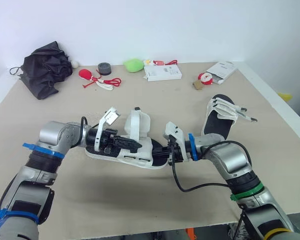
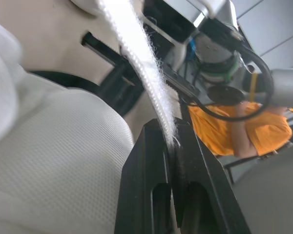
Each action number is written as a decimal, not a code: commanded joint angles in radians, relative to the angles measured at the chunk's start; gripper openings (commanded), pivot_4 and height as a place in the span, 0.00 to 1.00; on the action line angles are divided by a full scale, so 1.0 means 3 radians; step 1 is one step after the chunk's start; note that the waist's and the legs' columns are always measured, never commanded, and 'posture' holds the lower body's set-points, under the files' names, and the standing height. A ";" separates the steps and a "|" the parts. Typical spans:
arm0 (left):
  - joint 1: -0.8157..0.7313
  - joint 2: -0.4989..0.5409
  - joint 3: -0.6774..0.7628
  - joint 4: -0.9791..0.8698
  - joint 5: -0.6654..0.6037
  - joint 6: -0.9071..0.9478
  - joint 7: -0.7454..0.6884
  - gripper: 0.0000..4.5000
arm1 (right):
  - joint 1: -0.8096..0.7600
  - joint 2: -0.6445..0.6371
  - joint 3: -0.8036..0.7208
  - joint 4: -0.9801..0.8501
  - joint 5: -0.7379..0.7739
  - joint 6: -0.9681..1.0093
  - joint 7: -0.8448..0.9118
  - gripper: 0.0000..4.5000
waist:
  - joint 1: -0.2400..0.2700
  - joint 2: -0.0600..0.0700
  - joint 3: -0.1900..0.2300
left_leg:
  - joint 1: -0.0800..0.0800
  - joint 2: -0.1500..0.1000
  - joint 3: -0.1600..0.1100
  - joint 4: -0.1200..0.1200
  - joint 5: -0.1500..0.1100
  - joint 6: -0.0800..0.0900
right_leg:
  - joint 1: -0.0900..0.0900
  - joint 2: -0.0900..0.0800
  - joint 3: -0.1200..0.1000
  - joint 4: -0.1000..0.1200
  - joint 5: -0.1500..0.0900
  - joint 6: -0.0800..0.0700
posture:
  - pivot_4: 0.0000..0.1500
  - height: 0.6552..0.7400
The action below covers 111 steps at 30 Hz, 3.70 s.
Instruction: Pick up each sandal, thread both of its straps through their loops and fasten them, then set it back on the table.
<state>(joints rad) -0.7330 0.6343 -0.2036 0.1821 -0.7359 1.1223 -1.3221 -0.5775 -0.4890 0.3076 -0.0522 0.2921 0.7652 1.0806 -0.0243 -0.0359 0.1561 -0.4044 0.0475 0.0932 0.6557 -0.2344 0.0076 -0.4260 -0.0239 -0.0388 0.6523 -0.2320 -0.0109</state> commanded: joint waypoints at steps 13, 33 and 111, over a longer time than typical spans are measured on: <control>0.0244 -0.0034 -0.0064 -0.0275 0.0368 -0.0659 0.0006 0.01 | 0.0027 0.0039 0.0092 0.0094 0.0001 0.0027 -0.0014 0.00 | 0.0006 0.0000 -0.0001 | 0.0003 0.0000 0.0000 0.0002 0.0001 -0.0001 | 0.0001 -0.0002 0.0001 0.0004 0.0002 -0.0004 | 1.00 1.00; 0.0720 -0.0036 0.0274 -0.0761 0.0522 -0.1345 0.0340 0.01 | 0.0045 0.0064 0.0073 0.0097 0.0017 0.0012 -0.0034 0.00 | 0.0009 0.0001 -0.0001 | 0.0007 0.0003 0.0000 0.0010 0.0006 -0.0001 | 0.0003 -0.0005 0.0002 0.0011 0.0008 -0.0007 | 1.00 1.00; 0.0930 -0.0358 0.0891 -0.0883 -0.0137 -0.0675 0.1228 0.03 | 0.0012 0.0139 0.0132 0.0122 0.0047 -0.0032 -0.0056 0.00 | 0.0003 -0.0001 0.0000 | 0.0010 0.0011 0.0000 -0.0002 0.0015 -0.0010 | -0.0001 0.0001 0.0000 0.0011 0.0010 -0.0016 | 1.00 1.00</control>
<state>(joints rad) -0.4567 0.5277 0.0339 -0.0601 -0.7632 0.9397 -0.9591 -0.5864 -0.4537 0.3192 -0.0225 0.3094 0.7508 1.0648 -0.0233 -0.0362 0.1560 -0.4015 0.0507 0.0933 0.6551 -0.2298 0.0048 -0.4261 -0.0236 -0.0387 0.6557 -0.2292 -0.0159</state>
